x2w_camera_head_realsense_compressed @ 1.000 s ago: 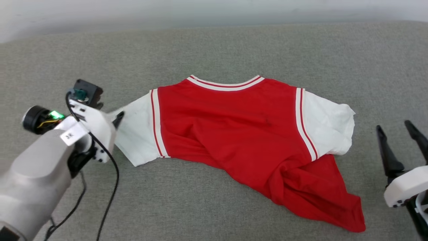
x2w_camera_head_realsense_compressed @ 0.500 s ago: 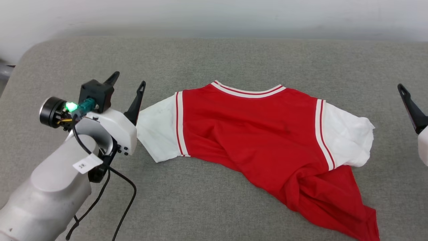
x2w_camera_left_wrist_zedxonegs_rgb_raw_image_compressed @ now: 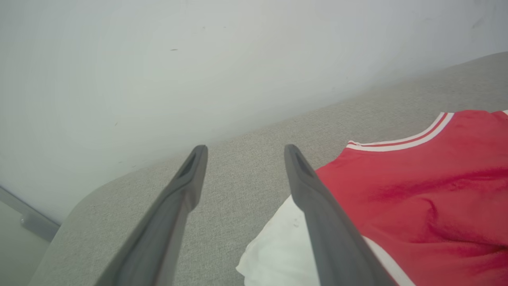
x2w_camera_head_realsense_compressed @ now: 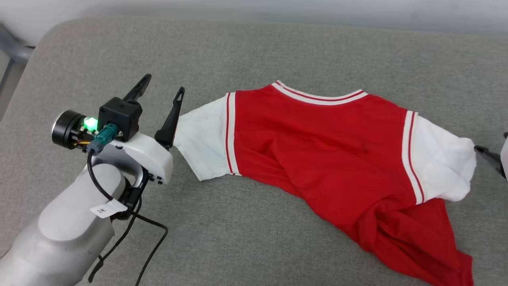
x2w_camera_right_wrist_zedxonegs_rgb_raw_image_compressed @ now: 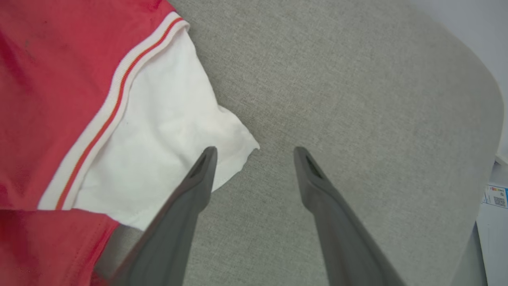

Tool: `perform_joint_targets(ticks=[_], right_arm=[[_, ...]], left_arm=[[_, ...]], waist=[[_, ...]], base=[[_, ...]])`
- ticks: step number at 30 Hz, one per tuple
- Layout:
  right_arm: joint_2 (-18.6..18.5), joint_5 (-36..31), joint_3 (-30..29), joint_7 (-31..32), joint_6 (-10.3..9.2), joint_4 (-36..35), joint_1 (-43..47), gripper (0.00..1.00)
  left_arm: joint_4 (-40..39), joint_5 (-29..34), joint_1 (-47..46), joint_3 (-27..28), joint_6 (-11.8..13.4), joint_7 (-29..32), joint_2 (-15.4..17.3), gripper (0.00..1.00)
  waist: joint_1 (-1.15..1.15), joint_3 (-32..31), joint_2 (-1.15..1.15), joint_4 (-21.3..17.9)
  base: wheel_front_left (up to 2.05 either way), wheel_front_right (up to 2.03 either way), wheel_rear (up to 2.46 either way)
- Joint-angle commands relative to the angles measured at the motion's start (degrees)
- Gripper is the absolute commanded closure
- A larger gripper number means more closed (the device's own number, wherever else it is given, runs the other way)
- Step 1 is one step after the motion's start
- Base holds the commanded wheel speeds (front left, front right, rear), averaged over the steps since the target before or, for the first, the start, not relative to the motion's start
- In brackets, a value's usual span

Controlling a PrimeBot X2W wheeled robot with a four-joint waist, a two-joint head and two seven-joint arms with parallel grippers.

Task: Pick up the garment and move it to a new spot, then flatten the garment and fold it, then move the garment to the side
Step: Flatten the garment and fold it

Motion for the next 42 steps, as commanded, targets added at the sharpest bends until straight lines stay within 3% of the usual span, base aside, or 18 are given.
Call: perform_joint_targets(ticks=[1, 16, 17, 19, 27, 33, 42], right_arm=[[0.4, 0.3, 0.5, 0.2, -0.08, 0.5, -1.0, 0.00], [4.5, 1.5, 9.9, -4.3, -0.07, 13.0, -1.8, 0.00], [4.5, 1.6, 10.3, -5.4, -0.07, 12.9, -2.2, 0.53], [4.4, 1.9, 10.5, -7.6, -0.07, 12.8, -3.5, 1.00], [2.2, -0.7, 9.6, -18.4, -0.08, 8.6, -8.7, 1.00], [0.4, -2.0, 6.7, -23.1, -0.09, 5.0, -8.1, 1.00], [0.0, -4.3, 1.3, -23.2, -0.09, -0.8, -3.3, 1.00]], left_arm=[[-0.4, 0.3, -0.6, 0.3, 0.2, -0.3, -0.1, 0.00], [-0.3, 3.2, -2.0, 3.1, -1.0, -0.3, -1.8, 0.00], [-0.1, 3.3, -2.2, 3.3, -1.1, -0.3, -1.9, 0.00], [0.3, 3.7, -2.3, 3.5, -1.4, -0.3, -1.8, 0.00], [1.3, 5.2, -3.9, 5.1, -2.7, -0.3, 0.6, 0.00], [0.7, 5.8, -7.0, 5.0, -4.6, 1.5, 3.1, 0.00], [0.4, 4.6, -14.1, 2.9, -11.7, 11.1, 5.3, 0.00]], waist=[[0.00, 1.1, 0.00, 0.9], [0.00, 6.6, 0.00, 2.6], [0.00, 6.6, 0.00, 2.4], [0.00, 6.4, 0.00, 1.8], [0.00, 3.7, 0.00, -1.0], [0.00, 2.0, 0.00, -2.8], [0.00, 2.1, 0.00, -5.2]], base=[[0.00, 0.00, 0.00], [0.00, 0.00, 0.00], [0.00, 0.00, 0.00], [0.00, 0.00, 0.00], [0.00, 0.00, 0.00], [0.00, 0.00, 0.00], [0.00, 0.00, 0.00]])
